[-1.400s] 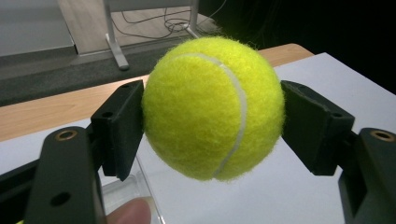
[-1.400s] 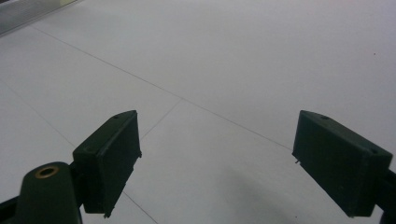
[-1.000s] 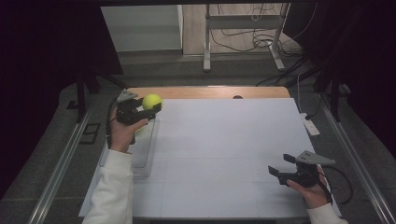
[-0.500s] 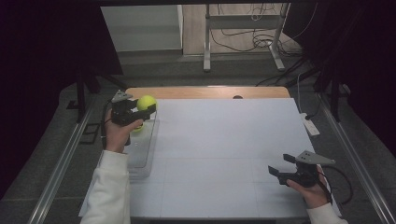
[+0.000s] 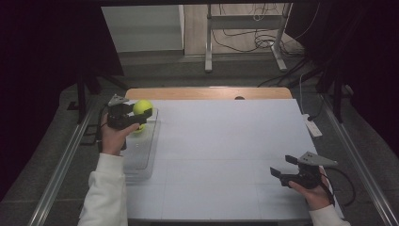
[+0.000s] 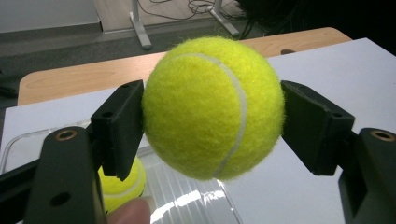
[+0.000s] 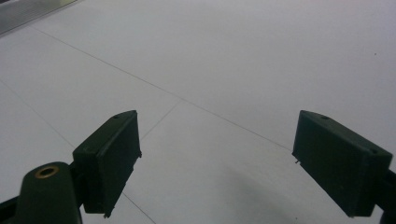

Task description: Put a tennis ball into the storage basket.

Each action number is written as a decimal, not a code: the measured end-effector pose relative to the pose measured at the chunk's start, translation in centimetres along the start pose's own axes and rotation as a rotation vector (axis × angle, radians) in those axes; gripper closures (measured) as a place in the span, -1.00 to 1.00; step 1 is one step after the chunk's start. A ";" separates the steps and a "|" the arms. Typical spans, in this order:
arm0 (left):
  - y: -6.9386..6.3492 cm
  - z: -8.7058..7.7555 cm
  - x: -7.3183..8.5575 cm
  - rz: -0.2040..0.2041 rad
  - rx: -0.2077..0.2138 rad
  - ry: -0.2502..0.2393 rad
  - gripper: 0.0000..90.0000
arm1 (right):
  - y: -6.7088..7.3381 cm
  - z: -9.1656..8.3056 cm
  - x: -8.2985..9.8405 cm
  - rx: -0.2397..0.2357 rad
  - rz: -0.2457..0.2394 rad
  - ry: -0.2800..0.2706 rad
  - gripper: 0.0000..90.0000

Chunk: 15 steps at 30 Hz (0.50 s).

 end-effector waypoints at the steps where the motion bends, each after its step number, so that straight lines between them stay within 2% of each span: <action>1: 0.1 0.0 0.1 -0.001 -0.001 0.000 -0.40 | 0.0 0.0 0.0 0.000 -0.001 0.001 -0.67; 15: 1.2 -0.8 0.6 -0.010 -0.016 0.012 -0.40 | -0.1 0.0 0.0 0.003 0.003 0.001 -0.67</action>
Point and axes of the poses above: each handheld gripper's, and its own axes: z roughly forward along the jaws, x roughly out of its underside, y roughly to its left, the point moved 4 cm from there along z, roughly forward along the jaws, and after that the axes turned 12 degrees about -z, right-handed, at the moved point
